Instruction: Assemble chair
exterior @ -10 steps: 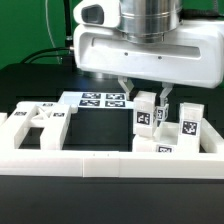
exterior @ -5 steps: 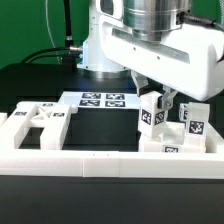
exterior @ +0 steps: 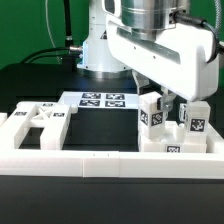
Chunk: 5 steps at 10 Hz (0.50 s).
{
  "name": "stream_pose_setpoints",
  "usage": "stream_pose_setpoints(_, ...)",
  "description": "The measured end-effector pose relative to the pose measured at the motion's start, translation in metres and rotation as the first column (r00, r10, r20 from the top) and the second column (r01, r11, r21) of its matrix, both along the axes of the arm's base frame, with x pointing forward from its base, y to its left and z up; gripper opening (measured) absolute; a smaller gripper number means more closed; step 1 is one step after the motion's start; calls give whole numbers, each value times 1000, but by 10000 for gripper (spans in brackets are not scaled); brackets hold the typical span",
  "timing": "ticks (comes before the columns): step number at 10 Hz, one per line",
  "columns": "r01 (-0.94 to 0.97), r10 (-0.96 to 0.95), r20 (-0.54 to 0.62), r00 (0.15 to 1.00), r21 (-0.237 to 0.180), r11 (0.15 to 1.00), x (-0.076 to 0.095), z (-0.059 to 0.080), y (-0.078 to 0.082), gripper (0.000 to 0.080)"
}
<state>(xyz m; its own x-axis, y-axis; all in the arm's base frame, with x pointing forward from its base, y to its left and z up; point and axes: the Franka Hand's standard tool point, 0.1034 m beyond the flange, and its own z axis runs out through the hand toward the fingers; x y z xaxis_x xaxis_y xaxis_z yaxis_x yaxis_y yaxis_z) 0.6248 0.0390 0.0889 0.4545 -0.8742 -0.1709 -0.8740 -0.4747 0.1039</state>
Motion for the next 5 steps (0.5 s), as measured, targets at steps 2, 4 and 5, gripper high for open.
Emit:
stream_pose_setpoints(2, -255, 255, 44, 966, 17, 967, 3, -1, 1, 630)
stream_pose_setpoints(4, -439, 435, 87, 896, 31, 898, 5, -3, 0, 646)
stream_pose_setpoints(5, -511, 506, 97, 857, 38, 859, 5, -3, -1, 646)
